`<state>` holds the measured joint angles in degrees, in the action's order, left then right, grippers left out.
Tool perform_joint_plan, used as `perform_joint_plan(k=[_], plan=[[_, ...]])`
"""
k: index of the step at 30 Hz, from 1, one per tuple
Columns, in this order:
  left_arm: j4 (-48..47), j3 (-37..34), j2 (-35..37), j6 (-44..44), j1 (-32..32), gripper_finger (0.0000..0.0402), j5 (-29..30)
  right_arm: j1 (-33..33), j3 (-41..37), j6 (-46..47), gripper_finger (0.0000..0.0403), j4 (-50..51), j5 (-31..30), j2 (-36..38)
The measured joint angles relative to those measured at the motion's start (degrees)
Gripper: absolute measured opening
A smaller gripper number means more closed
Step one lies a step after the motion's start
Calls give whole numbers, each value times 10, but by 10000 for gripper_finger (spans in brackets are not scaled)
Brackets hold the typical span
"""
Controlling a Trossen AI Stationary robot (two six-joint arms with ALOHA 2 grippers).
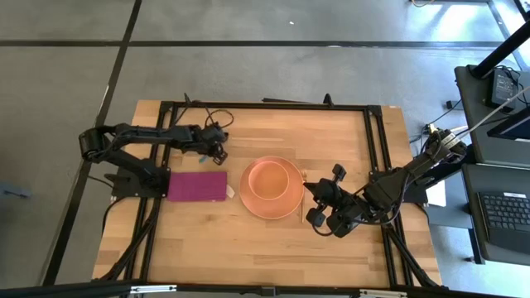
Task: Set table place
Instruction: Put the blue spoon into the orange bowl
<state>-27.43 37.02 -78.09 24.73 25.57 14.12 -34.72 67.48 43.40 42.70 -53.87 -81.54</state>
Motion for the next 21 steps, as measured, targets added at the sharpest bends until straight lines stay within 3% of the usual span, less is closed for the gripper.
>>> perform_joint_plan(k=[9, 18, 21], plan=[[-343, 266, 0, 2, -111, 2, 33, 0, 0, -2, 10, 0, -7, 0], [-566, 440, -56, 113, -257, 1, 27, 0, 0, -4, 10, 2, -34, 5], [-584, 481, -102, 125, -300, 1, 4, 0, 0, -2, 10, 3, -36, 14]])
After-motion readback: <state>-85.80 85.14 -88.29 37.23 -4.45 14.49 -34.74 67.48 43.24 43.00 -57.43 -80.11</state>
